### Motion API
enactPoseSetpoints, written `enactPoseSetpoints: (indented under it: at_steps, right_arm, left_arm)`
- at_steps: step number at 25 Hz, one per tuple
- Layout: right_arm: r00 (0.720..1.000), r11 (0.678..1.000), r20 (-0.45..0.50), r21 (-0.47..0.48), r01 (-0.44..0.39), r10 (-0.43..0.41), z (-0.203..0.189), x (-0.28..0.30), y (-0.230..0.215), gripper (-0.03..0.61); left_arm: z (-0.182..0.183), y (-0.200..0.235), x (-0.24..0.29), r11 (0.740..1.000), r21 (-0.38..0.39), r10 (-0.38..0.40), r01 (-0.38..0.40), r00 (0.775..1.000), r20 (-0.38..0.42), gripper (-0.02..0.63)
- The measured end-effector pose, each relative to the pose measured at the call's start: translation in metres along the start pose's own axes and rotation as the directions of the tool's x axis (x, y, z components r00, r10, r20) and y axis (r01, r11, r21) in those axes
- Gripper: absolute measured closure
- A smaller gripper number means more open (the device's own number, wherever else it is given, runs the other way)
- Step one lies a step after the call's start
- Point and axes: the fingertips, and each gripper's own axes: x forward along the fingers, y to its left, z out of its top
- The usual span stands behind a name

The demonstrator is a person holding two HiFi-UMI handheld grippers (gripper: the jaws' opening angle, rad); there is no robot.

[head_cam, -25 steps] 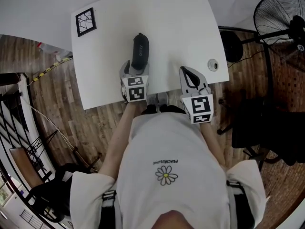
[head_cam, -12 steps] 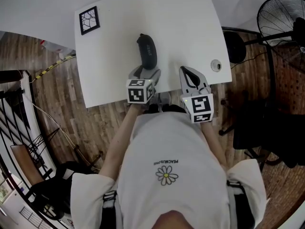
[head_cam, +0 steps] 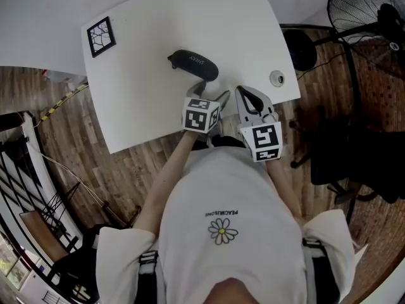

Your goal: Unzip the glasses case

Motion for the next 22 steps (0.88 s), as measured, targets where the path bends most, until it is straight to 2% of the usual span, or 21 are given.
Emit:
enactPoseSetpoints:
  at_steps: [6,7,8,10,11,12,15,17,20,22]
  right_arm:
    - [0.996,0.995,-0.03,0.045,0.083,-0.082,-0.016,-0.01,-0.027,0.571]
    - [0.996,0.994,-0.036,0.06,0.086,-0.084,-0.02,-0.009,-0.029,0.571]
    - [0.996,0.993,-0.041,0.081,0.083,-0.08,-0.023,-0.008,-0.029,0.571]
    - [0.998,0.989,-0.048,0.134,0.058,-0.052,-0.027,-0.001,-0.025,0.571]
    - [0.998,0.986,-0.055,0.164,0.041,-0.032,-0.029,0.004,-0.022,0.571]
    - [0.998,0.981,-0.066,0.194,0.021,-0.008,-0.032,0.01,-0.017,0.571]
    - [0.989,0.955,-0.11,0.289,-0.062,0.097,-0.042,0.032,0.002,0.571]
    - [0.978,0.931,-0.135,0.351,-0.101,0.157,-0.049,0.047,0.015,0.539]
    - [0.965,0.906,-0.184,0.411,-0.098,0.188,-0.064,0.072,0.027,0.467]
    - [0.955,0.909,-0.229,0.408,-0.082,0.189,-0.074,0.088,0.034,0.436]
  left_arm:
    - [0.011,-0.008,0.003,0.996,0.077,-0.04,0.041,0.999,-0.017,0.272]
    - [0.01,-0.01,-0.004,0.994,0.092,-0.056,0.059,0.998,-0.033,0.288]
    - [0.007,-0.012,-0.011,0.991,0.108,-0.071,0.076,0.996,-0.053,0.317]
    - [0.005,-0.011,-0.029,0.986,0.143,-0.076,0.089,0.993,-0.09,0.416]
    - [0.007,-0.007,-0.038,0.984,0.163,-0.062,0.077,0.994,-0.095,0.481]
    - [0.013,-0.002,-0.046,0.981,0.185,-0.042,0.058,0.995,-0.086,0.585]
    - [0.042,0.014,-0.062,0.961,0.275,0.015,-0.012,1.0,-0.009,0.598]
    - [0.062,0.026,-0.069,0.937,0.342,0.066,-0.075,0.997,0.036,0.598]
    - [0.085,0.043,-0.067,0.898,0.417,0.128,-0.142,0.99,0.061,0.598]
    - [0.095,0.052,-0.058,0.873,0.461,0.151,-0.161,0.987,0.06,0.598]
